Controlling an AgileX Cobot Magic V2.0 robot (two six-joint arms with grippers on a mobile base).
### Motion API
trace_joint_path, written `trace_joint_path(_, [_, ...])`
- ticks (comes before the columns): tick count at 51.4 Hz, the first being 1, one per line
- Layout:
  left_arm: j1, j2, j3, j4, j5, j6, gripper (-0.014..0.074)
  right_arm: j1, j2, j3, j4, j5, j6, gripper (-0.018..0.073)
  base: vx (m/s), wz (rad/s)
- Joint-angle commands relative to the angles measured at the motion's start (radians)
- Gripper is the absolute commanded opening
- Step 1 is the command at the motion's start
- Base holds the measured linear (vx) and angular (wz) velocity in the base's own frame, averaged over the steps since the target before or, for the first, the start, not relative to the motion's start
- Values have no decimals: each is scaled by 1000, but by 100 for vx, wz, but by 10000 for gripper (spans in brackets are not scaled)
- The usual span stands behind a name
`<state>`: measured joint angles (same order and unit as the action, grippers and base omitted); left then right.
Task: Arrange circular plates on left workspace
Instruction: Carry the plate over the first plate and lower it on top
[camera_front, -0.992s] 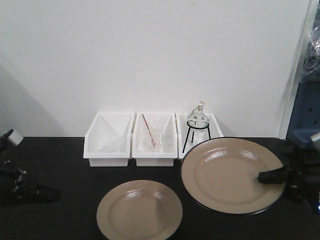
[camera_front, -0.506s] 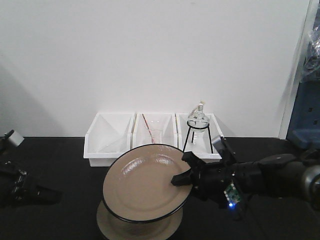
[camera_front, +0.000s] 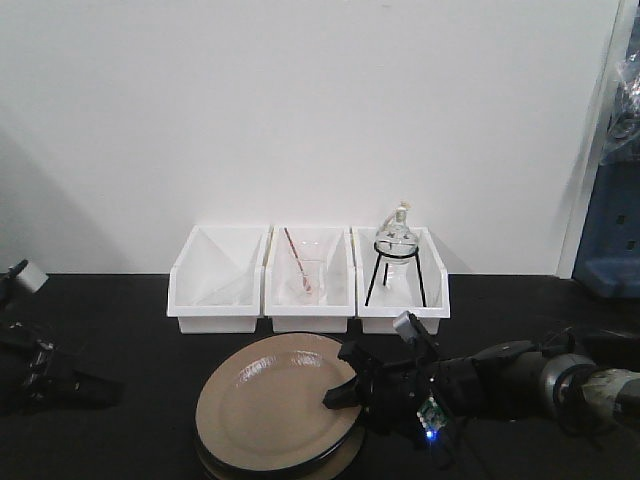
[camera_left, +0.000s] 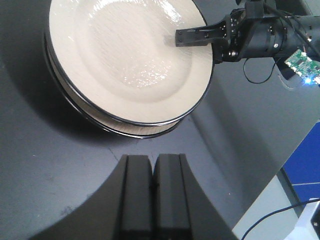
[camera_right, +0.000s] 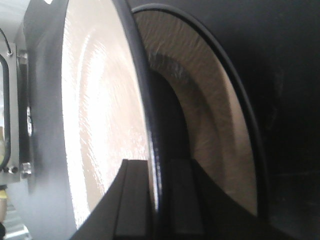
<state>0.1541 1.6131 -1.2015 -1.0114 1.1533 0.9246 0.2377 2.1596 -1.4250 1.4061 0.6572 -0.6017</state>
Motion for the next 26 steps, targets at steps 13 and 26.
trace_joint_path(13, [-2, -46, -26, -74, 16, -4, -3, 8, -73, -39, 47, 55, -261, 505, 0, 0])
trace_joint_path(26, [-2, -46, -26, -73, 19, -4, -3, -19, -100, -39, -76, -51, -351, 536, 0, 0])
